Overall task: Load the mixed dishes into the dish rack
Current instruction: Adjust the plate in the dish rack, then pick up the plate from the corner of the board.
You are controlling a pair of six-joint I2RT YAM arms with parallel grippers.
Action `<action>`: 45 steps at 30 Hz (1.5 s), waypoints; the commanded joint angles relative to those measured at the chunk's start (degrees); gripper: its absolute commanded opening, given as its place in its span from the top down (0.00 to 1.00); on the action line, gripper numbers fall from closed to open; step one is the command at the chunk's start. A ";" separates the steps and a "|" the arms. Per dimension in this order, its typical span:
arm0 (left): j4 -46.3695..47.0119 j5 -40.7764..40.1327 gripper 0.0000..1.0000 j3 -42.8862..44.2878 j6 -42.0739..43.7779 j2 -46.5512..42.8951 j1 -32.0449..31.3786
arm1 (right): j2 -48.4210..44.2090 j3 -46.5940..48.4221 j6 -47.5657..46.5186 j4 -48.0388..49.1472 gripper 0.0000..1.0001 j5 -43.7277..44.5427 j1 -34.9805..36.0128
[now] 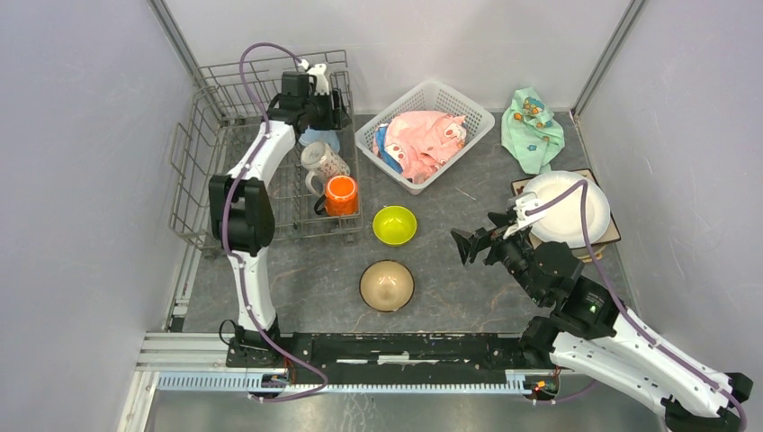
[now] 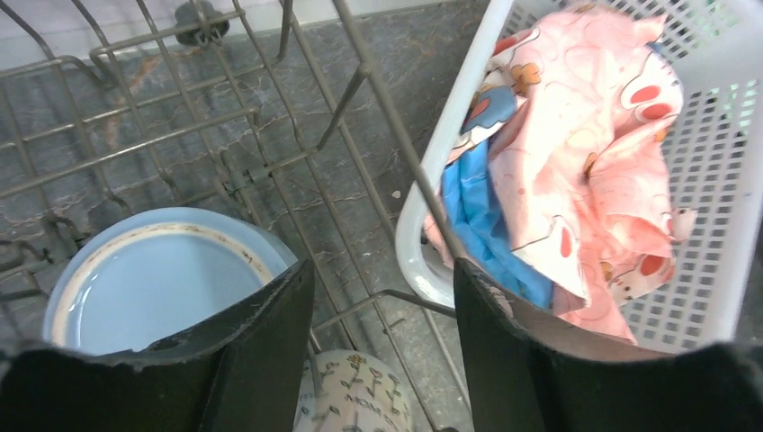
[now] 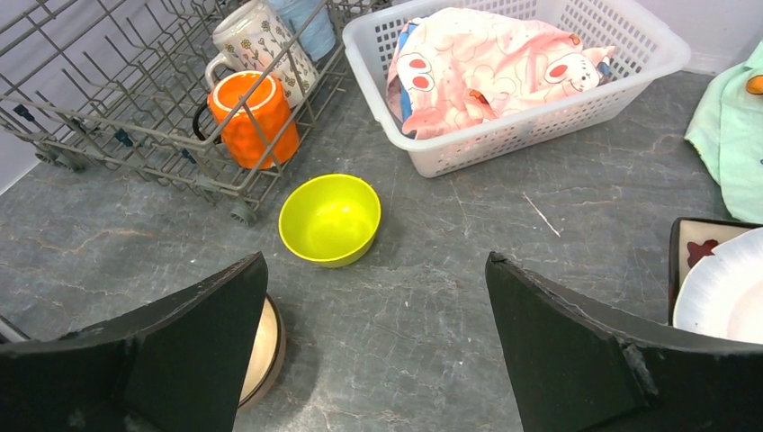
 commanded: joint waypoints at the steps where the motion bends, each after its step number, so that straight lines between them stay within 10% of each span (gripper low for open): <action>1: -2.09 -0.21 0.33 5.27 0.45 -8.97 -1.93 | 1.37 0.32 2.73 0.12 0.02 0.95 0.00; 6: -8.13 -6.32 0.01 0.27 3.08 -15.75 -2.02 | 4.41 1.35 7.03 -2.91 0.02 2.36 -0.01; 28: -7.34 -6.91 0.00 -51.54 -0.84 -72.39 -12.02 | 23.90 6.83 28.82 -20.37 0.04 14.72 0.01; 35: 9.99 -4.01 0.00 -67.81 -5.70 -88.95 -12.12 | 28.92 7.95 33.97 -16.71 0.05 14.26 0.01; 45: 15.49 -0.33 0.00 -73.99 -10.62 -92.96 -12.20 | 29.79 15.19 37.60 -22.67 0.06 27.37 -7.19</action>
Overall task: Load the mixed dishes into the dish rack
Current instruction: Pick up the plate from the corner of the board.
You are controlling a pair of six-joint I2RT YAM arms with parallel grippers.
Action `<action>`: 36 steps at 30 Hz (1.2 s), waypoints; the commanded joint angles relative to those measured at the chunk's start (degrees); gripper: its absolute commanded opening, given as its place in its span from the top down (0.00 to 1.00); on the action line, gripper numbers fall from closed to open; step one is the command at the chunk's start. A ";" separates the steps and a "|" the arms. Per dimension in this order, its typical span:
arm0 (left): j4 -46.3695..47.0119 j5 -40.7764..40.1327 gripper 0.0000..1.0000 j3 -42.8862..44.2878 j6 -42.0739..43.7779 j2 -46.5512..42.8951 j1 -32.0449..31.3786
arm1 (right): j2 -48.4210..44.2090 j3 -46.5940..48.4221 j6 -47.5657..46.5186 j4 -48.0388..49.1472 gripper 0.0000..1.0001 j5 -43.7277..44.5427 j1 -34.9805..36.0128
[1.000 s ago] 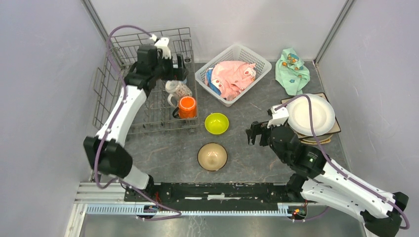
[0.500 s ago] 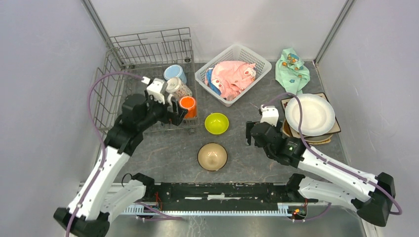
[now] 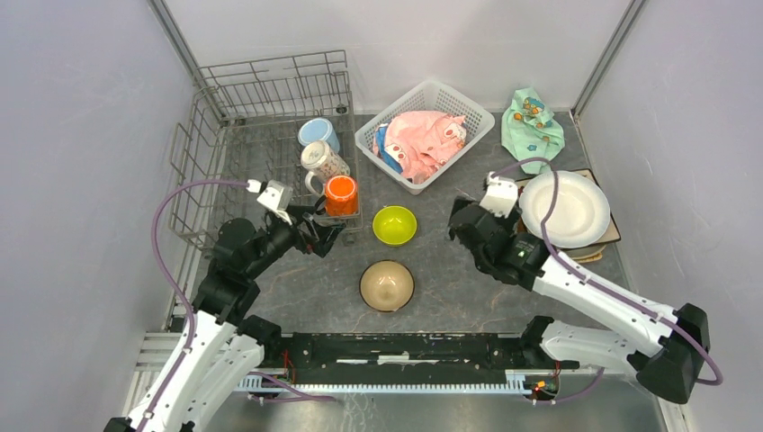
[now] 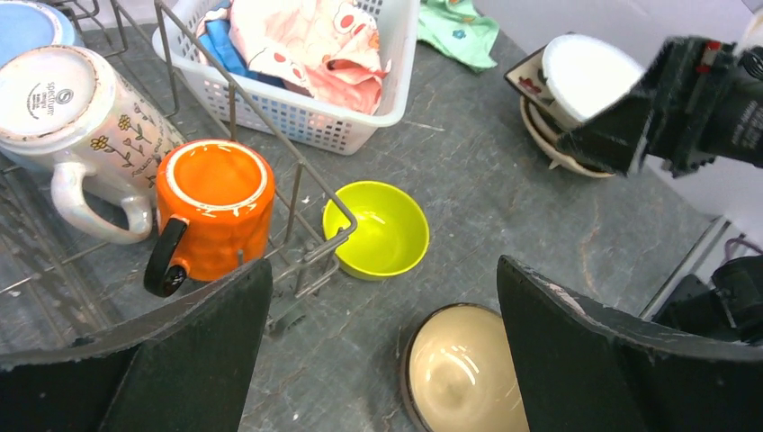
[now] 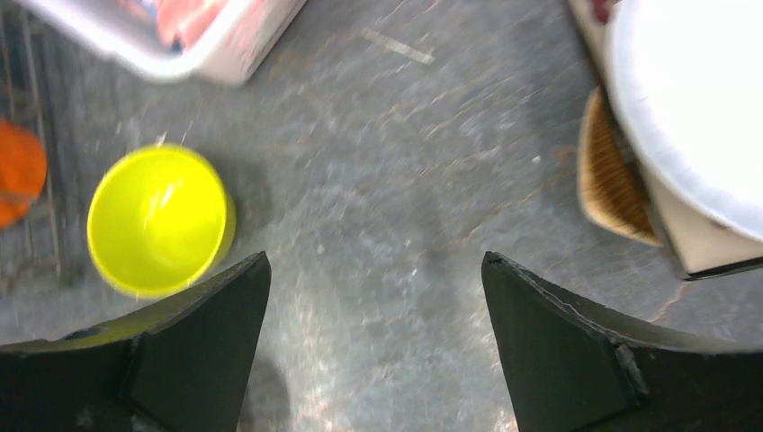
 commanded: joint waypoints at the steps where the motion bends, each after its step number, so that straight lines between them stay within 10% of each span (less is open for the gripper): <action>1: 7.19 2.24 0.00 -2.13 -5.33 -2.92 -0.15 | -1.66 4.95 0.82 -2.14 0.06 7.64 -8.13; 13: -0.75 -5.32 0.00 0.29 -0.48 -5.01 -1.31 | -6.34 2.88 2.88 -6.22 0.11 7.32 -32.72; 18: -1.66 -7.22 0.00 -0.71 0.45 -7.39 -1.31 | -14.91 -8.98 -7.64 11.80 0.15 -7.76 -46.46; 36: -2.74 -6.14 0.00 -0.31 1.40 -7.32 -1.33 | -16.38 -24.69 -13.34 28.78 0.16 -45.75 -79.61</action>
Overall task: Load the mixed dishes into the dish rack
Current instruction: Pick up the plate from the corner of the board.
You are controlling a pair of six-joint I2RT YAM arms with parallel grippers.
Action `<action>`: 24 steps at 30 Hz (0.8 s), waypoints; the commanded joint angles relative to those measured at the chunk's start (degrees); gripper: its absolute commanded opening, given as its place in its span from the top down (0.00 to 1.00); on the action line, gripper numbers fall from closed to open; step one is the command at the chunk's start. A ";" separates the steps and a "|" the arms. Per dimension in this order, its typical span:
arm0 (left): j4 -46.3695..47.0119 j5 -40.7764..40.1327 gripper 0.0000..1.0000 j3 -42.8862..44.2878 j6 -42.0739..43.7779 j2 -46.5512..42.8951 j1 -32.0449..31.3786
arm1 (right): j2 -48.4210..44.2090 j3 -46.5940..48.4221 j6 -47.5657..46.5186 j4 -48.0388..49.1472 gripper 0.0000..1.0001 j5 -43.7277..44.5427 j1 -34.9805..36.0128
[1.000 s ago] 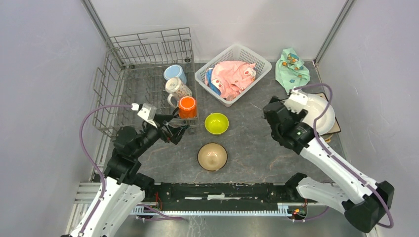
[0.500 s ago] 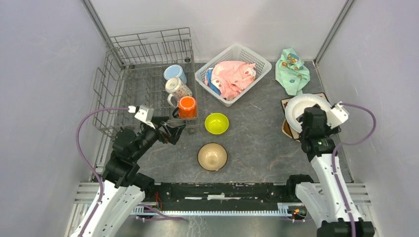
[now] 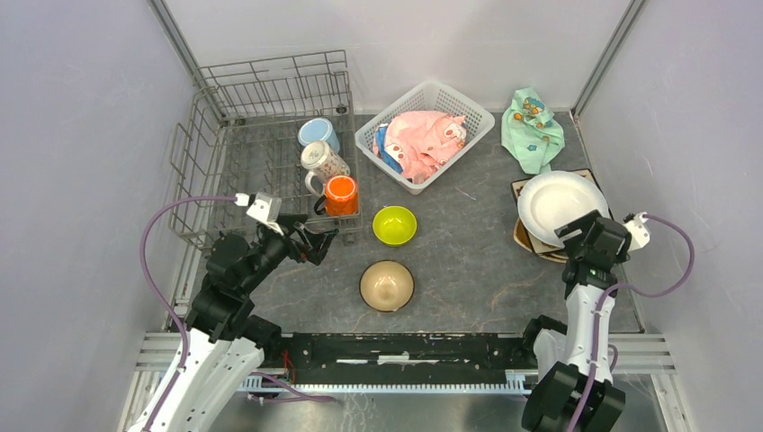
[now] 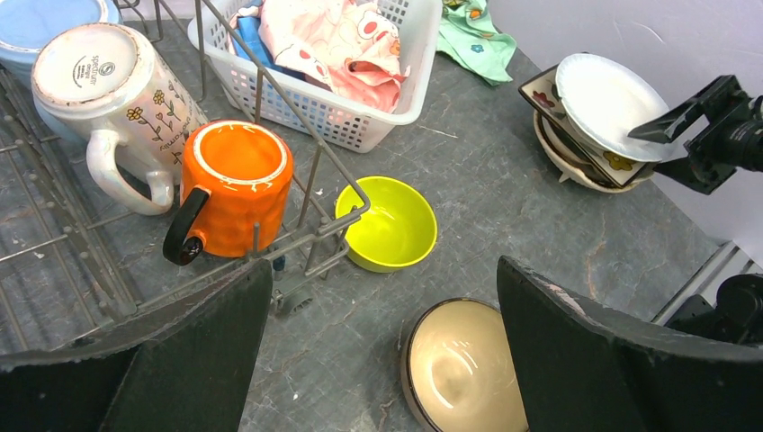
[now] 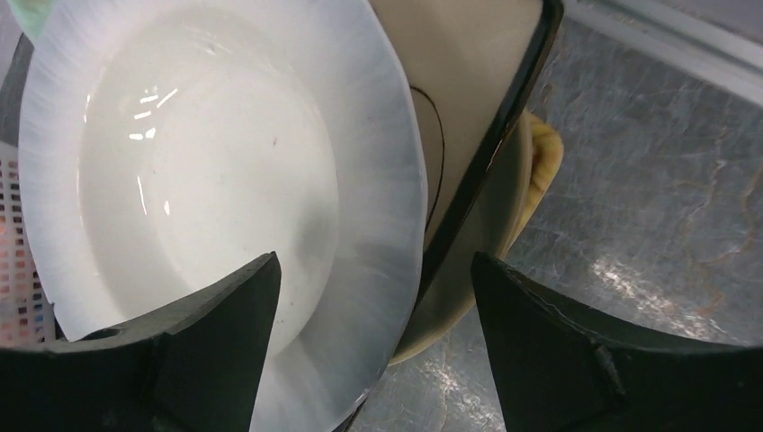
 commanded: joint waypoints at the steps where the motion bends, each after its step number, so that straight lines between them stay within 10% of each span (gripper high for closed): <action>1: 0.70 -0.30 0.01 2.20 3.97 0.06 -0.28 | -1.94 -2.81 -2.19 8.25 0.16 -11.42 -2.50; 24: 1.19 0.42 0.01 1.99 3.49 0.51 -0.72 | -7.68 -6.25 -3.23 11.33 0.57 -12.74 -3.09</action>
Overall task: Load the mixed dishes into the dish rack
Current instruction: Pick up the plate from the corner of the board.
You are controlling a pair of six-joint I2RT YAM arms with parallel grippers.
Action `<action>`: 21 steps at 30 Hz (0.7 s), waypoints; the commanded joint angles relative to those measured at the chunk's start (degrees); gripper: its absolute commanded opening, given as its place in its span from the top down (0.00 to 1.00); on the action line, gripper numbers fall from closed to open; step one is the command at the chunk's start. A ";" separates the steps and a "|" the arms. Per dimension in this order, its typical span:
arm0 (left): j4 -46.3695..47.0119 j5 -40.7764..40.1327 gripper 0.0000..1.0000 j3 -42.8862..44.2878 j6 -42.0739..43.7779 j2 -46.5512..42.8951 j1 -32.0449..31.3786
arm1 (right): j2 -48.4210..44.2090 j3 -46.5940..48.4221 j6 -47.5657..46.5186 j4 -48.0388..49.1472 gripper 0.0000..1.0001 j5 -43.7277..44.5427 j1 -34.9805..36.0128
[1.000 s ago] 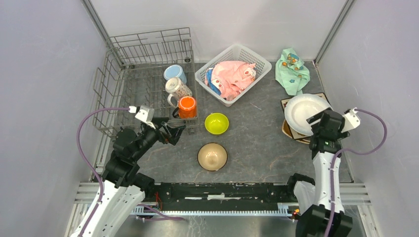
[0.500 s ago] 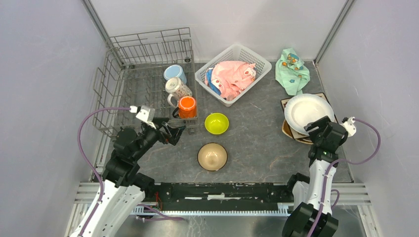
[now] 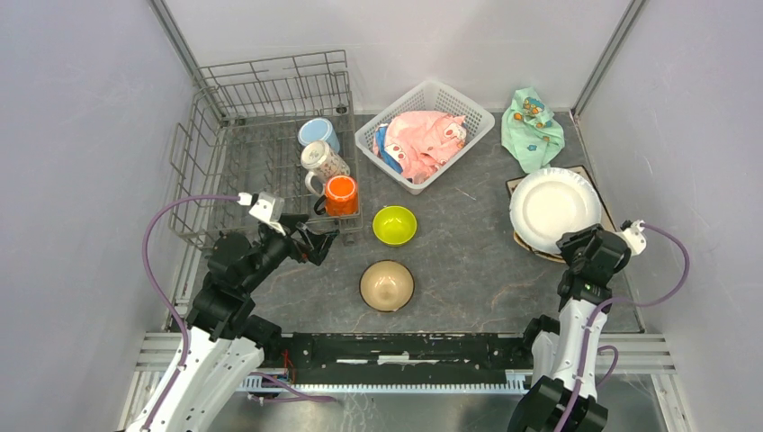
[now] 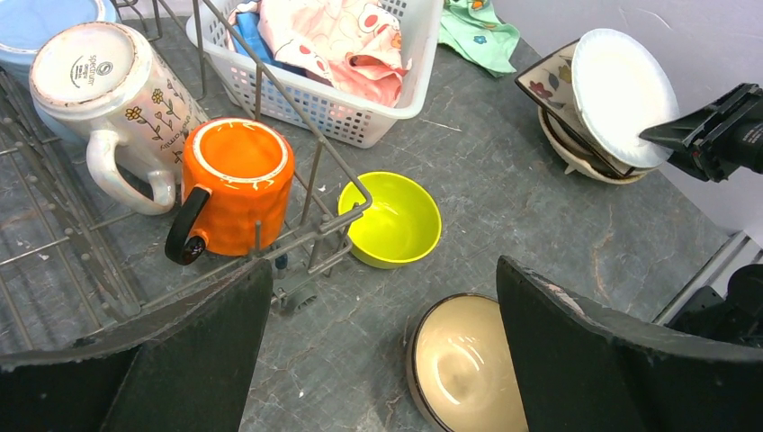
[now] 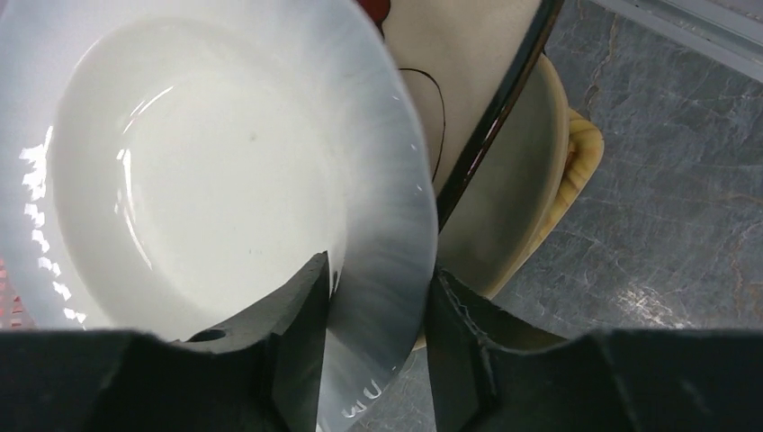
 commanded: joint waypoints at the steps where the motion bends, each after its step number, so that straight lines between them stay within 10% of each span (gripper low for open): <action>1: 1.36 0.28 0.01 1.92 2.12 -0.10 -0.27 | -0.17 1.42 -1.75 5.56 0.60 -2.43 0.34; 21: 1.17 -1.11 0.01 1.74 2.08 -1.92 -0.26 | 2.84 2.76 1.02 0.29 0.62 9.23 0.25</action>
